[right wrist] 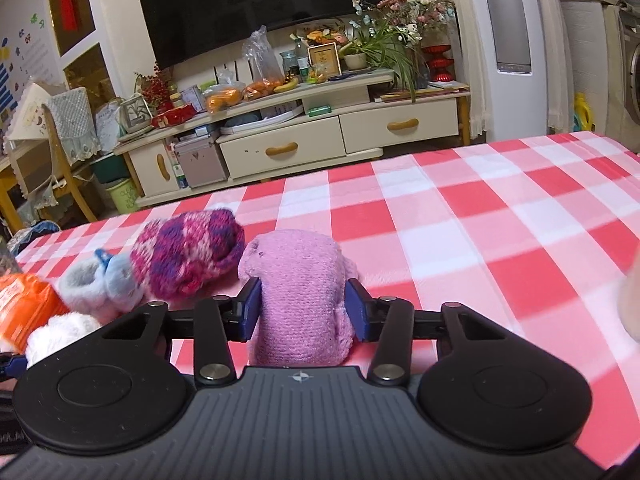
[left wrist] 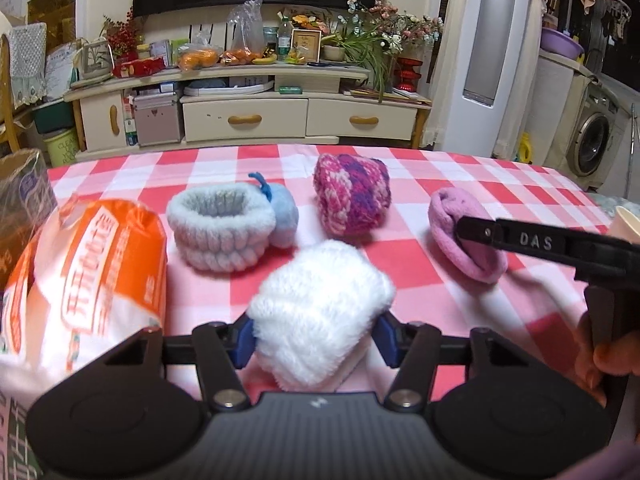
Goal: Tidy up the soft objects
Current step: 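Lift and carry the slipper and sock over the cardboard box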
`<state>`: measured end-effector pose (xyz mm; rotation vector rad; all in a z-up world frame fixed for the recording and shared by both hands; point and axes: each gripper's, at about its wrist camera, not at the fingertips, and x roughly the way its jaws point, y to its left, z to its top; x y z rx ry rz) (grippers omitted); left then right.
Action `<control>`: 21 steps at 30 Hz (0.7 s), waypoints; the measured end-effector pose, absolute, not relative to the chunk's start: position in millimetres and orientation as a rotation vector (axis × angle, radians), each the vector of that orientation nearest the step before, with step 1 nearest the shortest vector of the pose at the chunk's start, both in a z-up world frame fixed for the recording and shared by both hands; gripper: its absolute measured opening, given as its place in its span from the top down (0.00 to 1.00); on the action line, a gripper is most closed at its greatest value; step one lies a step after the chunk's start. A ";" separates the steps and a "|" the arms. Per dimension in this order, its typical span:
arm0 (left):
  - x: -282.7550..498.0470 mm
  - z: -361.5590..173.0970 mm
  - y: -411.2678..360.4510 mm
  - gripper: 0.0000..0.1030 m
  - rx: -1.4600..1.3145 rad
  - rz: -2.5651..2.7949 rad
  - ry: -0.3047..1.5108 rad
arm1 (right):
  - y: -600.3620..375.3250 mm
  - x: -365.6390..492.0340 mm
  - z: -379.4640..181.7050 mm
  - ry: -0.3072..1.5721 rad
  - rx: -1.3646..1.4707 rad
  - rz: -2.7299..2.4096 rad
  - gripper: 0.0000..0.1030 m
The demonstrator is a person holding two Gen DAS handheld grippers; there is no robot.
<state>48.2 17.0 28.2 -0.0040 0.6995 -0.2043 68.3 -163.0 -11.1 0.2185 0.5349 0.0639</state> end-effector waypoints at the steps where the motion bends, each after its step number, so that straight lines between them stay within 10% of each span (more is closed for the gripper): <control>1: 46.0 28.2 18.5 0.46 -0.009 -0.209 0.702 | -162.4 63.3 -11.3 0.538 0.216 0.063 0.46; 21: -6.7 36.2 40.0 0.51 -0.071 -0.283 0.717 | -118.9 -31.7 -13.8 0.595 0.053 0.109 0.57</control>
